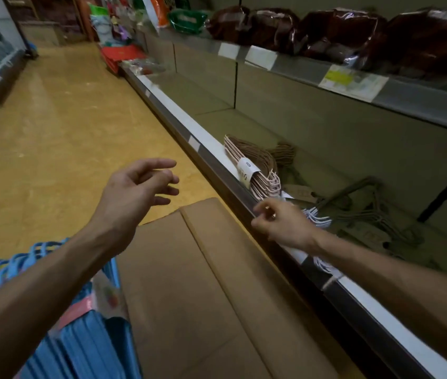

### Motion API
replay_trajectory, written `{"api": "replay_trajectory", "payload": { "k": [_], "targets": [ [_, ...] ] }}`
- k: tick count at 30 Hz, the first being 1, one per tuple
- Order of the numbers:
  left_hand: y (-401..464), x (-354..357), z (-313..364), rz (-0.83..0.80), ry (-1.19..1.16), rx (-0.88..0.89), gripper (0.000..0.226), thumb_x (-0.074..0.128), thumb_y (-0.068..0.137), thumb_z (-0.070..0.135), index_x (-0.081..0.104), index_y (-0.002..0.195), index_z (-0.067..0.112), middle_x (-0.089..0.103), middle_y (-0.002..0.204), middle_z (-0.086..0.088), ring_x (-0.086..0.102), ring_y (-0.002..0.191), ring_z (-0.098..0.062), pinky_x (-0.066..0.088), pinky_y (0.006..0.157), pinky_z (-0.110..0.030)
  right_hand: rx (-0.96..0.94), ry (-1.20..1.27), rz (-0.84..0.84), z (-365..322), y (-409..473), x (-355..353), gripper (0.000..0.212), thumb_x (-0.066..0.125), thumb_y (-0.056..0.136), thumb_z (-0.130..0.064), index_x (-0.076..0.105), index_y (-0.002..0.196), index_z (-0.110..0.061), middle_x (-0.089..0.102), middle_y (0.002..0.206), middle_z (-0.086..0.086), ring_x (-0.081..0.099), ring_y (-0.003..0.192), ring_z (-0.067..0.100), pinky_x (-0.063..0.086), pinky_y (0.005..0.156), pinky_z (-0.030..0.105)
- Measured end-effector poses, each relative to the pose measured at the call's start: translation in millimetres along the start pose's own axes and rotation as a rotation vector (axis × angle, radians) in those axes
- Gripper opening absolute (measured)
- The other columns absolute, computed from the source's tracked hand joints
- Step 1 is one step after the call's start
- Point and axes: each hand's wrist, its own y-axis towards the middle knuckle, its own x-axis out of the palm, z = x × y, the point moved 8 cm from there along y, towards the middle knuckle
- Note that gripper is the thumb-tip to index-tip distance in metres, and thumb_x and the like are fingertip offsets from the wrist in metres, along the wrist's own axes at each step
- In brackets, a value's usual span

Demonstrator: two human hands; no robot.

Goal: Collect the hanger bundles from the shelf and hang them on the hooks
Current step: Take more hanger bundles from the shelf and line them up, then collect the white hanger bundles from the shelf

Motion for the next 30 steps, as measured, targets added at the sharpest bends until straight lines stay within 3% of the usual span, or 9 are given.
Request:
{"api": "replay_trajectory", "payload": {
  "k": [3, 4, 7, 13, 22, 30],
  "targets": [
    [13, 35, -5, -0.012, -0.051, -0.011, 0.021, 0.057, 0.098, 0.017, 0.068, 0.114, 0.024, 0.073, 0.094, 0.002, 0.072, 0.092, -0.017, 0.058, 0.083, -0.036, 0.000, -0.049, 0.137, 17, 35, -37, 0.040, 0.066, 0.093, -0.028, 0.050, 0.129, -0.029, 0.056, 0.120, -0.001, 0.061, 0.098, 0.012, 0.053, 0.068, 0.022],
    [17, 46, -8, -0.019, -0.063, -0.018, 0.021, 0.057, 0.098, 0.017, 0.068, 0.115, 0.024, 0.072, 0.095, 0.001, 0.072, 0.092, -0.018, 0.059, 0.083, -0.036, -0.010, -0.104, 0.193, 21, 44, -47, 0.045, 0.068, 0.088, -0.034, 0.049, 0.129, -0.033, 0.055, 0.123, 0.000, 0.061, 0.099, 0.013, 0.053, 0.071, 0.023],
    [25, 75, -20, -0.041, -0.054, -0.032, 0.021, 0.056, 0.098, 0.018, 0.067, 0.115, 0.025, 0.072, 0.093, 0.005, 0.072, 0.089, -0.014, 0.060, 0.079, -0.032, 0.020, -0.220, 0.235, 35, 73, -58, 0.071, 0.063, 0.063, -0.062, 0.040, 0.128, -0.046, 0.059, 0.122, 0.007, 0.065, 0.096, 0.022, 0.059, 0.083, 0.044],
    [34, 106, -46, -0.068, -0.040, -0.089, 0.019, 0.056, 0.098, 0.017, 0.069, 0.111, 0.025, 0.072, 0.093, 0.004, 0.071, 0.087, -0.013, 0.060, 0.075, -0.029, 0.183, -0.354, 0.126, 53, 112, -41, 0.076, 0.075, 0.078, -0.053, 0.042, 0.142, -0.031, 0.055, 0.131, 0.012, 0.062, 0.104, 0.030, 0.057, 0.089, 0.047],
    [37, 116, -69, -0.091, -0.056, -0.169, 0.019, 0.055, 0.099, 0.013, 0.069, 0.110, 0.018, 0.071, 0.098, -0.005, 0.071, 0.088, -0.022, 0.055, 0.072, -0.029, 0.229, -0.549, 0.217, 46, 127, -34, 0.031, 0.059, 0.096, -0.032, 0.058, 0.118, -0.011, 0.065, 0.109, 0.013, 0.064, 0.094, 0.029, 0.057, 0.081, 0.043],
    [33, 108, -67, -0.111, -0.039, -0.169, 0.019, 0.056, 0.098, 0.014, 0.072, 0.107, 0.021, 0.073, 0.095, -0.002, 0.072, 0.086, -0.020, 0.054, 0.070, -0.028, 0.256, -0.119, 0.379, 52, 117, -68, 0.016, 0.058, 0.092, -0.017, 0.066, 0.104, -0.010, 0.070, 0.097, 0.011, 0.067, 0.086, 0.032, 0.056, 0.073, 0.039]
  ]
}}
